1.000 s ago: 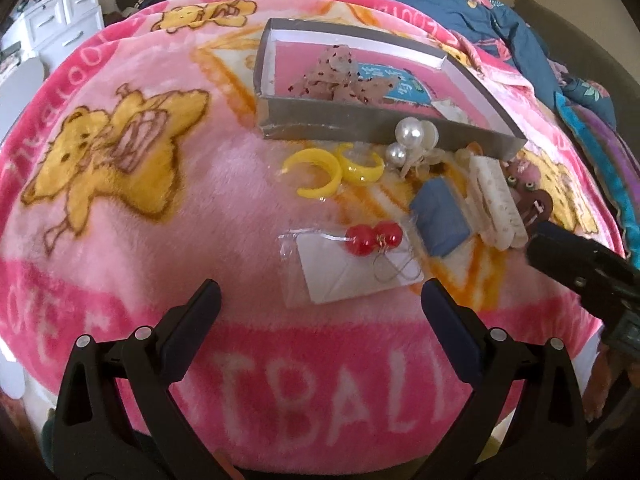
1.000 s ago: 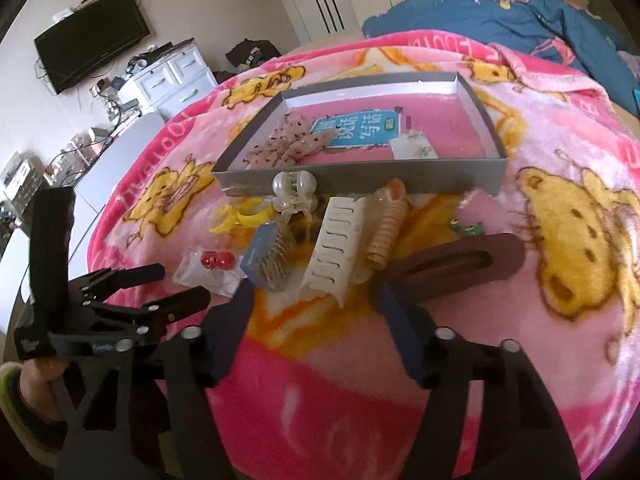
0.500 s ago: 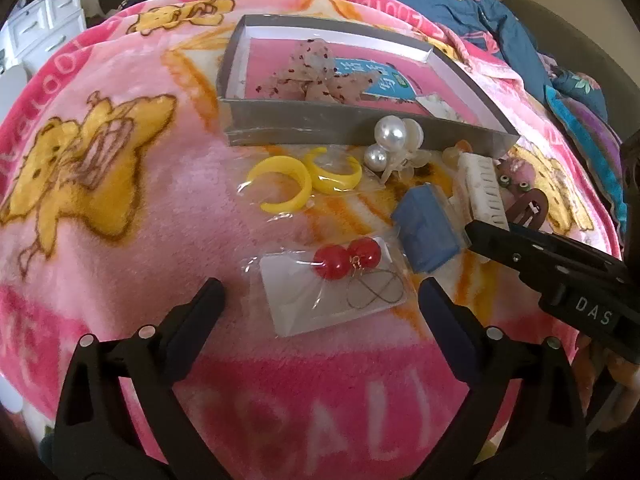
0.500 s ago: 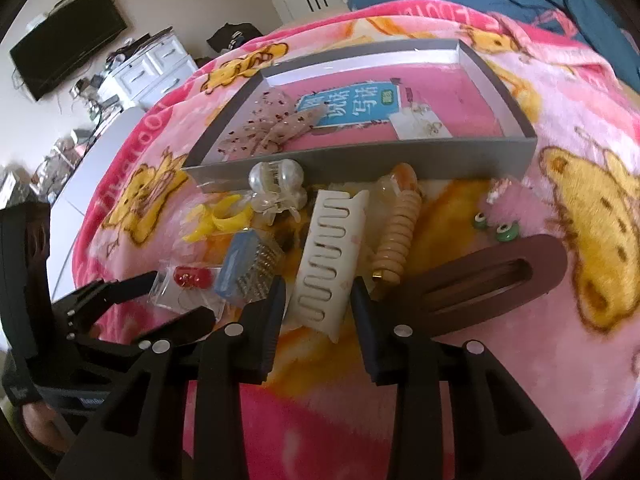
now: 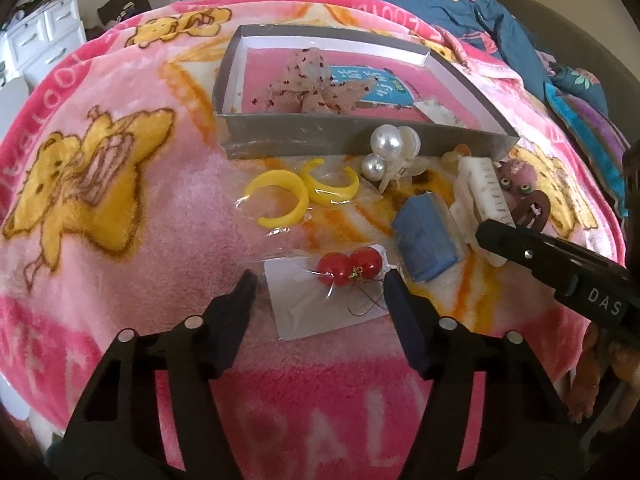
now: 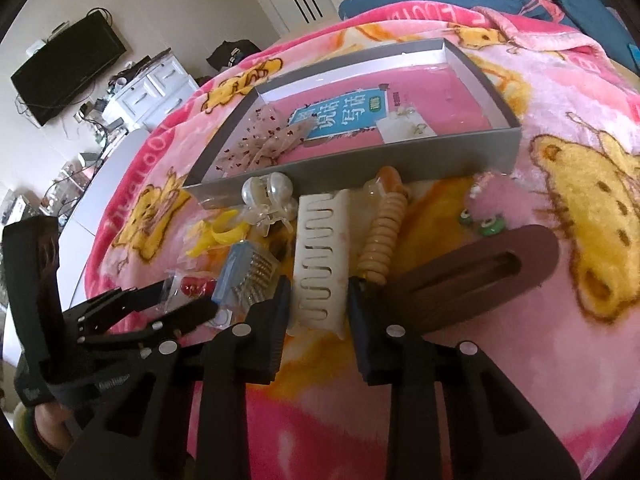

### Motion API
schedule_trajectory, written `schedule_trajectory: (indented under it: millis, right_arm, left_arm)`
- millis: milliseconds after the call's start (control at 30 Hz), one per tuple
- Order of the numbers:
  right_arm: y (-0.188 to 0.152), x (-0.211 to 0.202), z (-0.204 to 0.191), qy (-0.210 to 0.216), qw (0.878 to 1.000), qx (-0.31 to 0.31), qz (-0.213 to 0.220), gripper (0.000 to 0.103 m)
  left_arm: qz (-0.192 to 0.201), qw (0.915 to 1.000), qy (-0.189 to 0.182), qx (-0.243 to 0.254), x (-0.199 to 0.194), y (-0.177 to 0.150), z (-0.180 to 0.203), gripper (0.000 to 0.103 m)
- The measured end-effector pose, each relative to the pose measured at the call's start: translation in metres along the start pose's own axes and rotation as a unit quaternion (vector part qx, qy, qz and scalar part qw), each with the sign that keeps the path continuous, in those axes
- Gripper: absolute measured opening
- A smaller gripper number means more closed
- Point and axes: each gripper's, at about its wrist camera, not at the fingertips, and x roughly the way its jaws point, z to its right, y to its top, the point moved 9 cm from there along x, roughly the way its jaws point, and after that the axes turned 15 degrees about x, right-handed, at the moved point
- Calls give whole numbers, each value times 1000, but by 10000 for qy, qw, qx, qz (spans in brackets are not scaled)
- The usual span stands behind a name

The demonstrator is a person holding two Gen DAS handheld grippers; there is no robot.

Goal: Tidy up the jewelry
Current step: 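Grasp the white hair claw comb with the right tool while the left tool grasps the red-earring bag, then lower the red-earring bag into the tray with the left tool while the right tool places the white comb there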

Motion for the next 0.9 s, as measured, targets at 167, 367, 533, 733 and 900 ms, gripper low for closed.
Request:
schedule_trajectory:
  millis: [167,367,533,733,900]
  right_arm:
    - [-4,-17,4,77,9999,-16,83,27]
    - [-14,-37,6,103,9998,-134,146,27]
    - [-17,-47,7,136,9996,-126,201,27]
    - [-14,-64,3,204,9990,-174,363,27]
    - [-9,-80,-2,229,9980,-241,541,27]
  left_arm:
    - [42,9999,-85,-36,-7,-2,1,51]
    - [160,9997,-164,-43,-21,-5,5,50]
    - [296,9995,-111,-36,-37,-4,2,50]
    - [427,9990,-59,-83,-54,-3,-4,50]
    - [573,9983,-4,-100,-70,1,-9,50]
